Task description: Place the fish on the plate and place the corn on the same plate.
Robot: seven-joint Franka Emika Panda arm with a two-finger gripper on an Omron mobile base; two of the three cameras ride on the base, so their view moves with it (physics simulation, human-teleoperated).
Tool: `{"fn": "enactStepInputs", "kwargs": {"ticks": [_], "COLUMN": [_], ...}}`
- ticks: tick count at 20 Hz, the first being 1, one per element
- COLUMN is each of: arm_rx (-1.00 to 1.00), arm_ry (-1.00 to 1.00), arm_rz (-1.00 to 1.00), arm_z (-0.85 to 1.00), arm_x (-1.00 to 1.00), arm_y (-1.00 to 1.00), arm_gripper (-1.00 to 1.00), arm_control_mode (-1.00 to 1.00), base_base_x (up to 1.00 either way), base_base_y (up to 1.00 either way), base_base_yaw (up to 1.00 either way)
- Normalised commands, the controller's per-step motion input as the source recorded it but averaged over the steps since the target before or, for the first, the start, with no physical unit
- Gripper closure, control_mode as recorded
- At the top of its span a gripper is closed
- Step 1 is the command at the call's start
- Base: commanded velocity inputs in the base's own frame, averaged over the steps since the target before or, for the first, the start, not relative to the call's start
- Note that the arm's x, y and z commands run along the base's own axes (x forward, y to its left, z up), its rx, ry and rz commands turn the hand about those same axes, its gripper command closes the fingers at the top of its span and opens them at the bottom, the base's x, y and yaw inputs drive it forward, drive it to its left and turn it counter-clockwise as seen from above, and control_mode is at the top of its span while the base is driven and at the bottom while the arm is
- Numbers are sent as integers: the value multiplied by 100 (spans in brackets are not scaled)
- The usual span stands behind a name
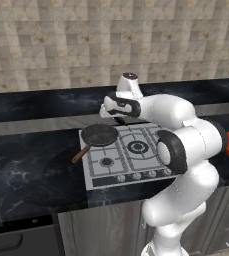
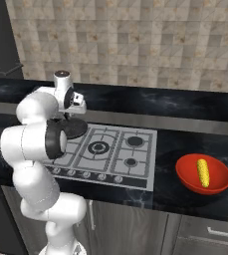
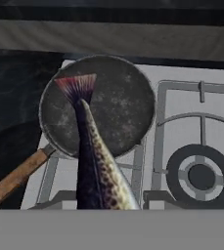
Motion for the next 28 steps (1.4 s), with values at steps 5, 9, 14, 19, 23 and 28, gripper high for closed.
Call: {"fn": "enactStepInputs", "kwargs": {"ticks": [5, 9, 14, 19, 23, 28], "arm_rx": [12, 8, 0, 0, 0, 0], "arm_ry": [-15, -12, -9, -13, -12, -8], "arm_rz": [0, 0, 1, 0, 0, 0], "arm_z": [60, 45, 3, 6, 20, 4], "arm_x": [-100, -100, -97, -94, -76, -26], "arm_y": [-65, -48, -6, -2, -14, -6], "arm_gripper": [100, 100, 100, 100, 100, 100], "arm_control_mode": [-100, -100, -100, -100, -100, -100], "base_base_x": [0, 0, 0, 0, 0, 0], "base_base_y": [0, 0, 0, 0, 0, 0], "base_base_yaw": [0, 0, 0, 0, 0, 0]}}
